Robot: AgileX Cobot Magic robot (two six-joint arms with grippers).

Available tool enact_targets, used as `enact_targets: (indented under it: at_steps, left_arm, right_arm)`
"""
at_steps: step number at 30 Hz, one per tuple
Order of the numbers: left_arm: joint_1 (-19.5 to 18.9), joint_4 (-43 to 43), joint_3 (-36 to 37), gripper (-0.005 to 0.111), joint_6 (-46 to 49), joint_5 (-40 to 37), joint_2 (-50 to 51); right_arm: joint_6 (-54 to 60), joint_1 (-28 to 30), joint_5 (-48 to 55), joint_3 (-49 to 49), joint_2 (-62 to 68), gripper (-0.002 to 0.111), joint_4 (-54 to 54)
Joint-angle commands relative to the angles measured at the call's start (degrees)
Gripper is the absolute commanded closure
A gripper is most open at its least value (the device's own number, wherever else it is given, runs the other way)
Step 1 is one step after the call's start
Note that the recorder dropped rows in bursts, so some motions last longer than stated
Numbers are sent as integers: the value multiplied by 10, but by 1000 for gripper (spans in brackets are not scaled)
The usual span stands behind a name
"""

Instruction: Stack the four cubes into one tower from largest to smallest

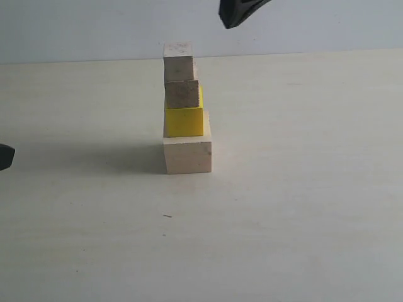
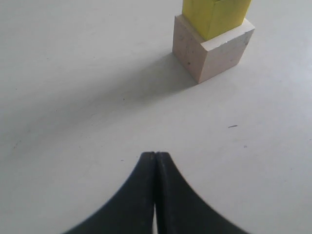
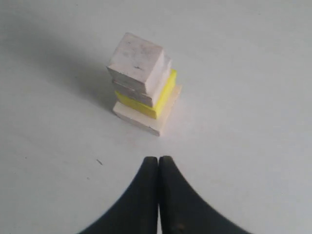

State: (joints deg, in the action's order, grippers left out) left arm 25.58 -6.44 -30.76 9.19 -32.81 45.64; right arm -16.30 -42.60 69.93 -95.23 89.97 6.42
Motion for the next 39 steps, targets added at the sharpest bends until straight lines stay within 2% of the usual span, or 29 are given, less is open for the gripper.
enact_targets:
  at_steps: [1, 9, 14, 24, 28, 34, 39]
  left_arm:
    - [-3, -3, 1, 107, -2, -4, -4]
    - [-3, -21, 1, 107, -2, -7, -3]
    - [-3, -21, 1, 107, -2, -6, -3]
    - [-3, -20, 1, 107, 0, 6, -3]
    - [-3, -13, 3, 107, 22, 10, -3]
    - [-3, -13, 49, 107, 29, 64, 0]
    - [-3, -12, 75, 107, 29, 88, 14]
  right_arm:
    - [-42, 1, 0, 93, -66, 108, 61]
    - [-60, 1, -102, 286, -146, 108, 76]
    - [-73, 1, -127, 358, -168, 108, 86]
    - [-108, 1, -131, 369, -173, 108, 198]
    - [-111, 1, -168, 369, -173, 108, 217]
    - [-112, 1, -251, 369, -172, 108, 238]
    - [-130, 1, -244, 369, -172, 108, 300]
